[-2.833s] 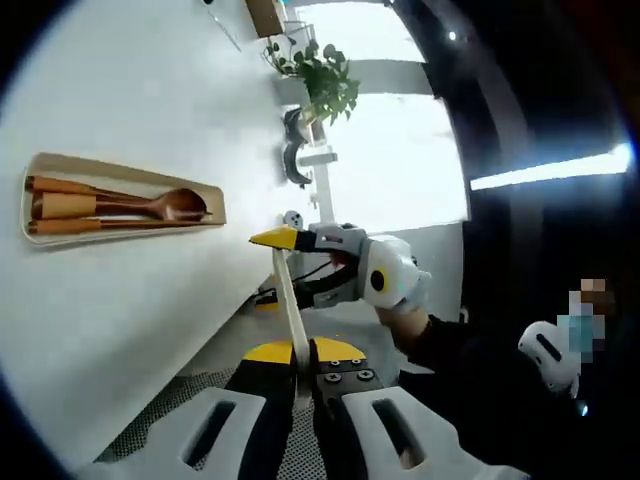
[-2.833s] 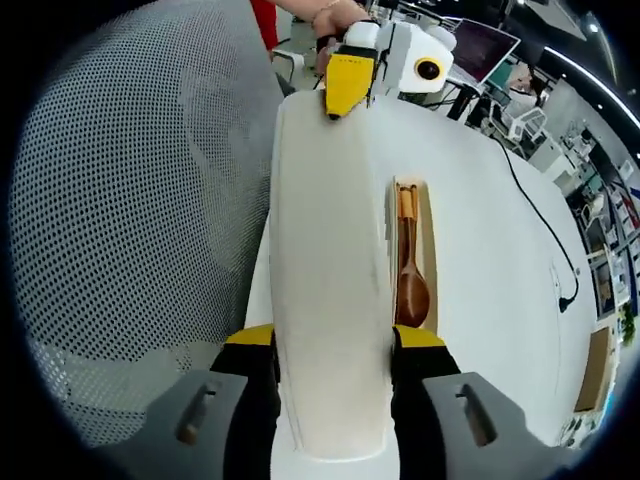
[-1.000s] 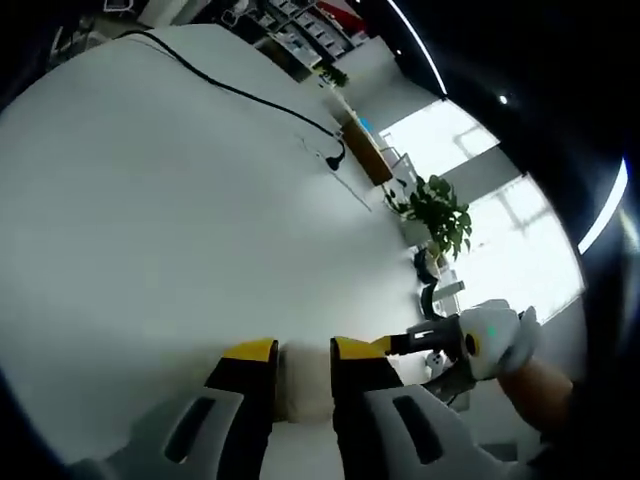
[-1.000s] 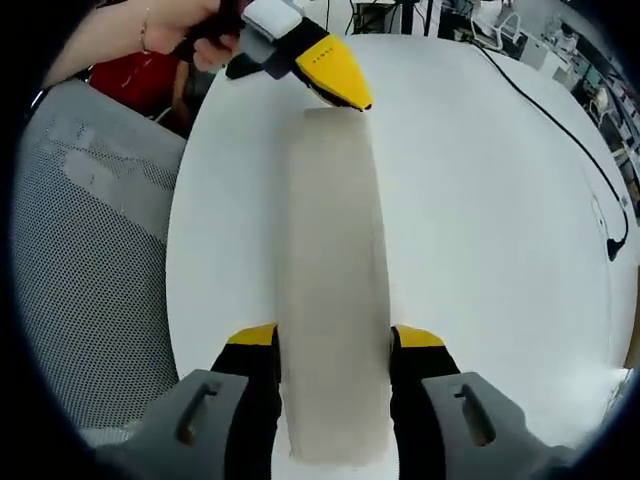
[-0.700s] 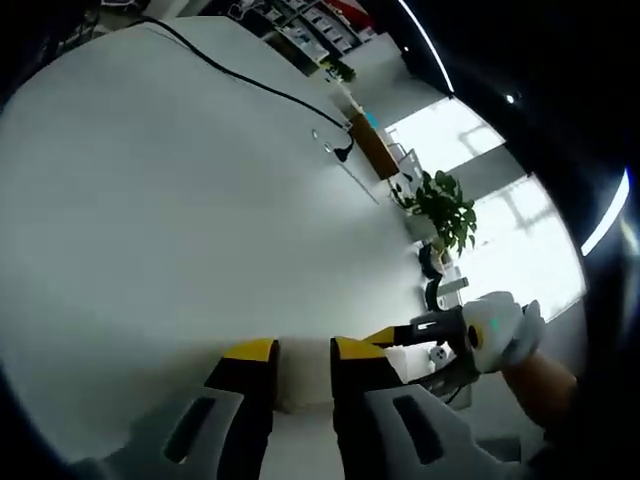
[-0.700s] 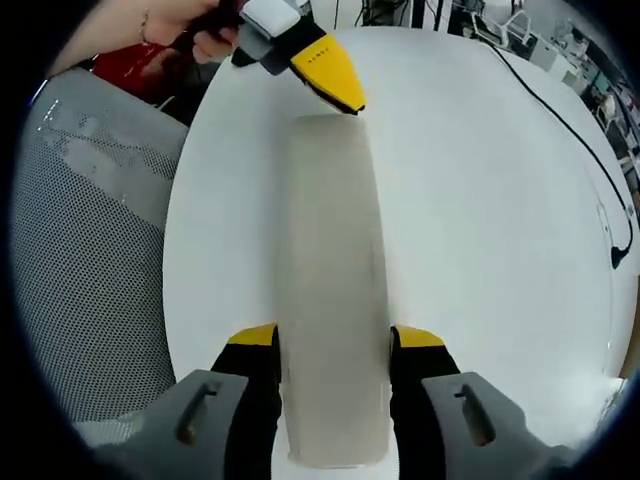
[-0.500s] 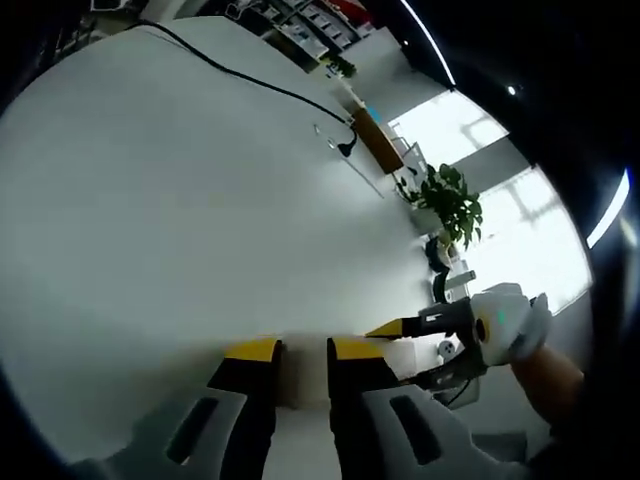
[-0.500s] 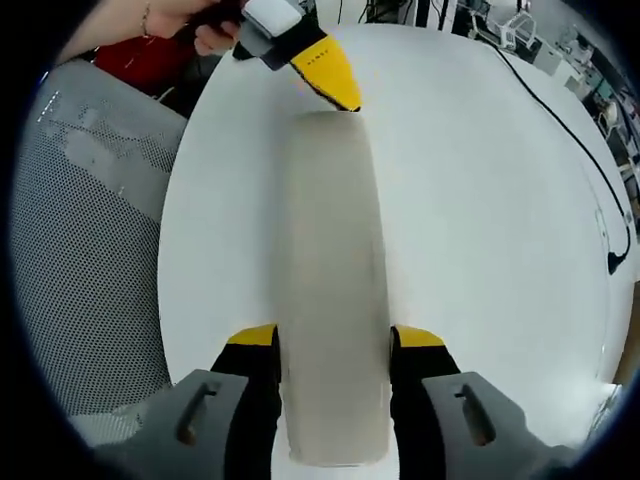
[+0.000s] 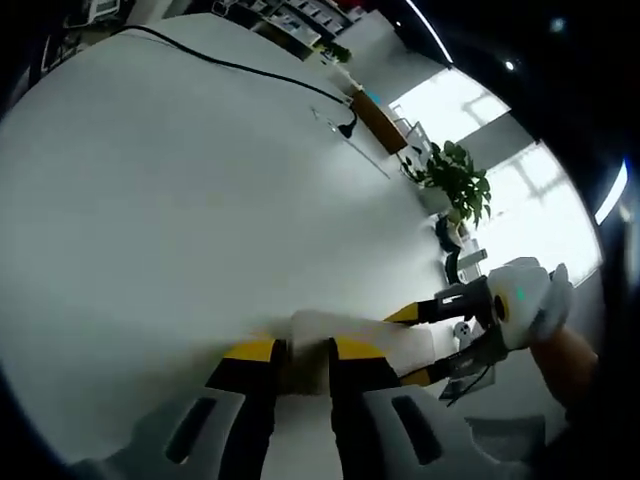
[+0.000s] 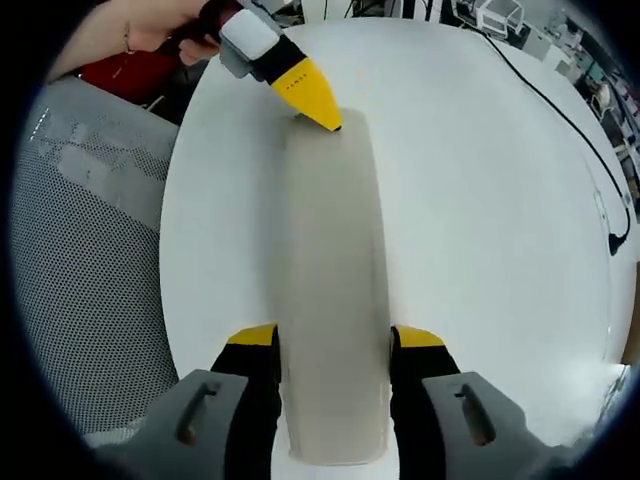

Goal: Arrange the utensils inside the cutlery case until each visible utensil rests in its matching compartment.

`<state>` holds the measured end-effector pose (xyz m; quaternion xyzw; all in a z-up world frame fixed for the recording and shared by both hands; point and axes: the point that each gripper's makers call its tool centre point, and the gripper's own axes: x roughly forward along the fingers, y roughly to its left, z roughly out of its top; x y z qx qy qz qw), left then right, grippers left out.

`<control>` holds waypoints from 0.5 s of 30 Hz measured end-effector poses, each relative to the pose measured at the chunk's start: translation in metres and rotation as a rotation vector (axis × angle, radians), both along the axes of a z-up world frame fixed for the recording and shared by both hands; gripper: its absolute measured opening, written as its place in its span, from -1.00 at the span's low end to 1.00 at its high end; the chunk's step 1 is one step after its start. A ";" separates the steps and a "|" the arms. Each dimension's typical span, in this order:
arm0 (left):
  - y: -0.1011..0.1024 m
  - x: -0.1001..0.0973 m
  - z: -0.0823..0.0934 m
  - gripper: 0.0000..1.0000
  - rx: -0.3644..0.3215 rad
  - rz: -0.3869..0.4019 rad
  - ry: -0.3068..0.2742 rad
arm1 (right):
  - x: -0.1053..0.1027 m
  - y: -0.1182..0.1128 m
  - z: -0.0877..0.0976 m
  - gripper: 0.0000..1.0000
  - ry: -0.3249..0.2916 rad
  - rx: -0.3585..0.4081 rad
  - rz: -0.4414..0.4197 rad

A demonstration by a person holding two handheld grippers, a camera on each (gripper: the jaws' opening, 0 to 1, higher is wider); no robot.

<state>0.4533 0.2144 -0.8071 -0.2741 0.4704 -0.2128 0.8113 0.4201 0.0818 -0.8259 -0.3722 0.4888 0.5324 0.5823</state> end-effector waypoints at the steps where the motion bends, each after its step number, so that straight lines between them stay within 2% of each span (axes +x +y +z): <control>1: 0.000 0.000 0.000 -0.61 0.005 -0.002 -0.003 | 0.000 0.000 0.000 -0.18 -0.004 -0.003 -0.002; 8: -0.002 -0.001 -0.001 -0.60 0.008 -0.004 -0.002 | 0.000 -0.003 -0.003 -0.18 -0.009 -0.001 -0.014; 11: -0.002 -0.001 -0.001 -0.60 0.006 -0.002 -0.002 | 0.000 -0.003 -0.003 -0.19 -0.018 0.004 -0.003; 13: -0.002 -0.001 -0.001 -0.60 0.006 -0.001 -0.003 | 0.005 -0.002 -0.002 -0.19 -0.051 0.022 0.025; 15: -0.001 -0.001 -0.001 -0.60 0.001 0.001 -0.001 | 0.006 -0.004 -0.001 -0.18 -0.039 0.032 0.020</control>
